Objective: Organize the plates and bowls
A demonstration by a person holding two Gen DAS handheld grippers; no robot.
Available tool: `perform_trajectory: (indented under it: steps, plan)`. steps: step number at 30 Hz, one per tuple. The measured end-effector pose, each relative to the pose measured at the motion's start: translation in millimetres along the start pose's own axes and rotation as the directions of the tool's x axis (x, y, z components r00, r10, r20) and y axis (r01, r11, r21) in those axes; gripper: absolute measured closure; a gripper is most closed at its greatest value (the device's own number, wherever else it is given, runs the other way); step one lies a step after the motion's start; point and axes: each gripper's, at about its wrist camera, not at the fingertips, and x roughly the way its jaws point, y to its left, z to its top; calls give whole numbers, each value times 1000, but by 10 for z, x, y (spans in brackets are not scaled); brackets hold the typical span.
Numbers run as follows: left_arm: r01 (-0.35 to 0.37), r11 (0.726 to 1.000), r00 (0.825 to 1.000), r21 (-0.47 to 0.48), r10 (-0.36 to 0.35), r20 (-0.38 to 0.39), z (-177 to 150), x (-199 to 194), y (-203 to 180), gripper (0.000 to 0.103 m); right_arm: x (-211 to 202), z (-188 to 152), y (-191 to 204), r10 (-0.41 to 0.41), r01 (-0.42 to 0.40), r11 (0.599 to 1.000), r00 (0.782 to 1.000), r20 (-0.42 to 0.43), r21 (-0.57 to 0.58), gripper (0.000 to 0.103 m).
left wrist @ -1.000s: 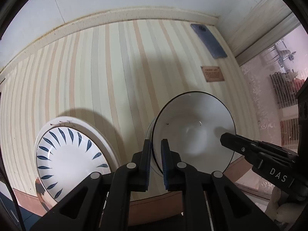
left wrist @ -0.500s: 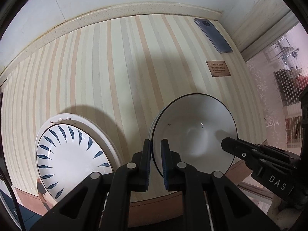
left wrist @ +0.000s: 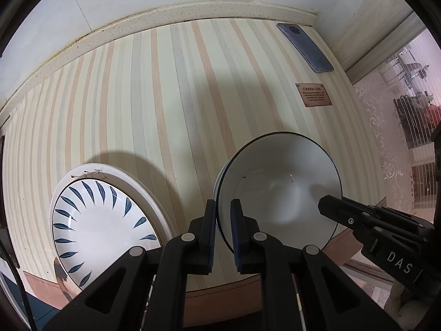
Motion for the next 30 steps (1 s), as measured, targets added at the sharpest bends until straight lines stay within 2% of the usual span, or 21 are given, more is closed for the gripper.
perform_trajectory:
  steps: [4, 9, 10, 12, 13, 19, 20, 21, 22, 23, 30]
  plan:
    - [3, 1000, 1000, 4, -3, -20, -21, -75, 9, 93, -40, -10, 2, 5, -5, 1000, 1000, 1, 16, 88]
    - [13, 1000, 1000, 21, -13, -17, -52, -365, 5, 93, -226, -87, 82, -18, 18, 1000, 1000, 21, -4, 85]
    - [20, 1000, 1000, 23, -20, -6, -55, -443, 6, 91, -289, -116, 111, -31, 31, 999, 999, 31, -12, 84]
    - [28, 999, 999, 35, -28, 20, -69, -624, 3, 88, -417, -172, 165, -45, 47, 999, 998, 50, -26, 70]
    - [32, 999, 999, 41, -34, 31, -75, -703, 0, 86, -489, -206, 195, -49, 51, 998, 997, 61, -33, 67]
    - [54, 996, 994, 66, -60, 92, -147, -1119, 9, 64, -894, -400, 358, -59, 65, 996, 994, 94, -66, 41]
    - [54, 996, 993, 71, -61, 99, -160, -1170, 10, 52, -949, -430, 382, -56, 63, 996, 993, 100, -70, 33]
    - [52, 996, 992, 75, -59, 108, -169, -1218, 12, 47, -1009, -454, 407, -53, 62, 995, 993, 107, -76, 27]
    - [50, 996, 992, 78, -59, 113, -178, -1250, 17, 35, -1061, -481, 429, -52, 61, 995, 992, 114, -80, 26]
    - [54, 995, 991, 78, -63, 118, -191, -1293, 18, 30, -1114, -506, 446, -52, 62, 994, 992, 119, -85, 25]
    - [86, 994, 986, 72, -96, 138, -279, -1476, 11, 25, -1401, -645, 523, -52, 65, 994, 989, 141, -87, 13]
